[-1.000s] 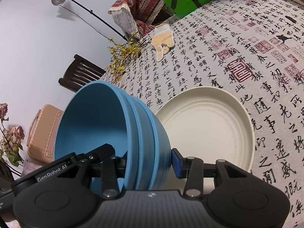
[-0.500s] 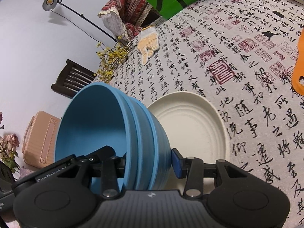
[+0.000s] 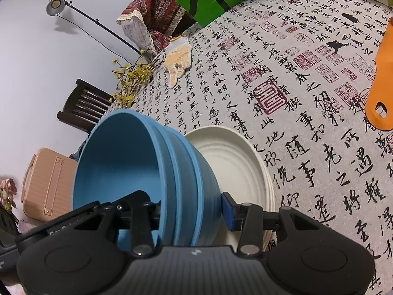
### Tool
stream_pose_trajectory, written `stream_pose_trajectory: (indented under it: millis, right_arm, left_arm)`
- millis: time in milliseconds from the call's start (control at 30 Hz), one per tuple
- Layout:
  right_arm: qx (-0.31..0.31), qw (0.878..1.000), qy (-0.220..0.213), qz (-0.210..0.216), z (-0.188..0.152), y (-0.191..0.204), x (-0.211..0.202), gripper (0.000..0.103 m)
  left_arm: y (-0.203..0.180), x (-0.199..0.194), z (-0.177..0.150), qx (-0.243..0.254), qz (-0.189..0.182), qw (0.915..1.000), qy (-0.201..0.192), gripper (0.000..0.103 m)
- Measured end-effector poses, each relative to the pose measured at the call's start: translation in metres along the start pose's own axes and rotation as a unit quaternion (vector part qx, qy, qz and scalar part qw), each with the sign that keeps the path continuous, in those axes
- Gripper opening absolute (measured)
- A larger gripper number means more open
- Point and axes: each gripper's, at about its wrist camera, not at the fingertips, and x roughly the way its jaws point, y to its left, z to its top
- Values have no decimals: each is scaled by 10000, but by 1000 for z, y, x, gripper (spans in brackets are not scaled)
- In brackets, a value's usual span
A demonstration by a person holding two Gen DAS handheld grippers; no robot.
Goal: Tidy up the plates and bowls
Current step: 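Lower the blue bowl stack onto the cream plate stack with both grippers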
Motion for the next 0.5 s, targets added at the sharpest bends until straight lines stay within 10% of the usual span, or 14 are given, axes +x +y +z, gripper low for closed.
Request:
stream_pose_trajectory:
  millis: [500]
  right_arm:
    - [-122, 9993, -285, 217, 9, 3, -9, 53]
  left_arm:
    - [2, 0, 3, 85, -13, 9999, -147, 55]
